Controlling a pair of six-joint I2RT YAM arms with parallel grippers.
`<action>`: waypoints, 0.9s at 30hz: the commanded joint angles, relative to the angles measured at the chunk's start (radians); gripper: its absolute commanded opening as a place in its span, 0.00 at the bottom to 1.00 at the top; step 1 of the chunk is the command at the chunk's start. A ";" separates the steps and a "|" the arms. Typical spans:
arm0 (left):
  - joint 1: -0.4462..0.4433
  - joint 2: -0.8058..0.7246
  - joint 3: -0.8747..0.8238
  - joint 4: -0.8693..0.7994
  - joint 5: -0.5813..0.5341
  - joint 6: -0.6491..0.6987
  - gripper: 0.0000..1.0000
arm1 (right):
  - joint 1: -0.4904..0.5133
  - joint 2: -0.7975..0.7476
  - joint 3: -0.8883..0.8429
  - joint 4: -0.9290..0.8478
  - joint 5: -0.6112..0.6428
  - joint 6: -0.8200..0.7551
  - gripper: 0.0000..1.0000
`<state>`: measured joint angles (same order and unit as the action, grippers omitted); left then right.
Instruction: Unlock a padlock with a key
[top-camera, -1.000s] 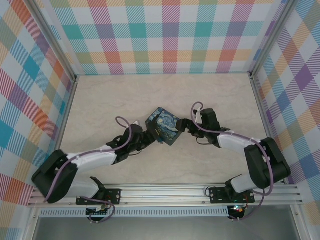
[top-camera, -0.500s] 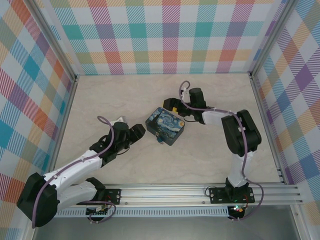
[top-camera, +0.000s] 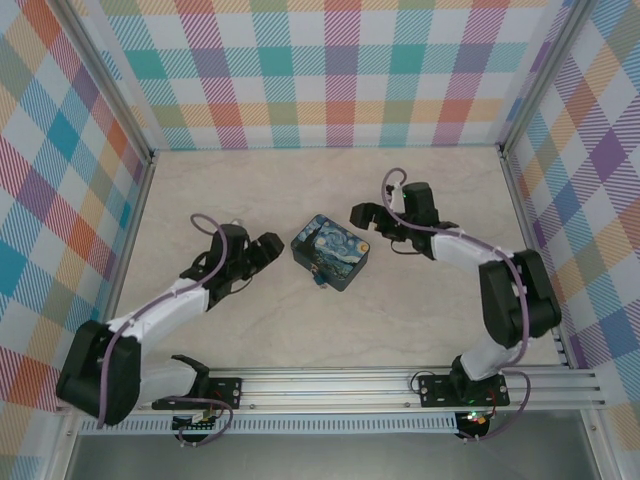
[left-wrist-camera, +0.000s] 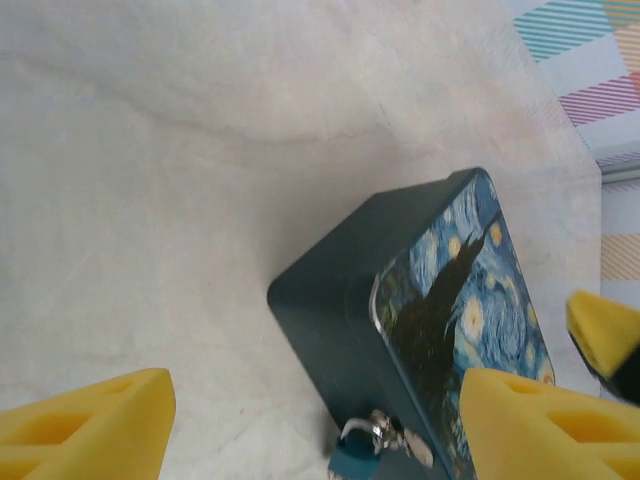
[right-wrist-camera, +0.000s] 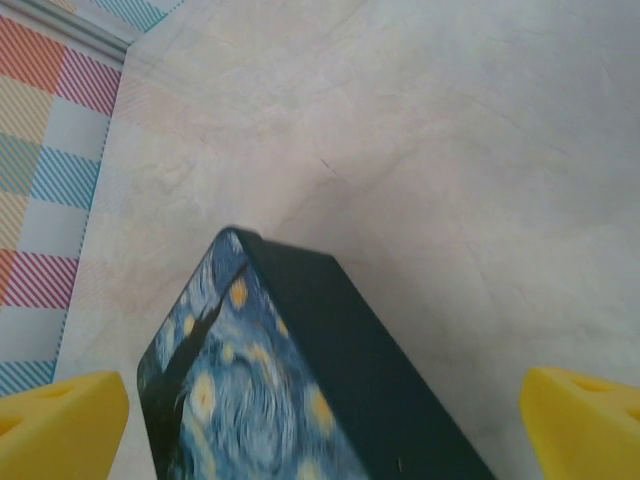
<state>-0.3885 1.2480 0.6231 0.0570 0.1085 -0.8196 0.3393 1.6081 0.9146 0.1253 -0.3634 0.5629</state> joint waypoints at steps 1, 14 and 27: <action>0.034 0.100 0.092 0.090 0.122 0.086 0.78 | 0.005 -0.058 -0.080 -0.104 -0.026 0.017 1.00; 0.053 0.506 0.300 0.294 0.388 0.101 0.85 | 0.055 -0.062 -0.161 0.062 -0.214 0.168 1.00; 0.036 0.336 0.127 0.308 0.413 0.071 0.63 | 0.049 0.201 0.094 0.129 -0.284 0.016 1.00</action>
<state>-0.3351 1.6615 0.7780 0.3378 0.4789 -0.7380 0.3805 1.7618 0.9588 0.1867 -0.5770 0.6445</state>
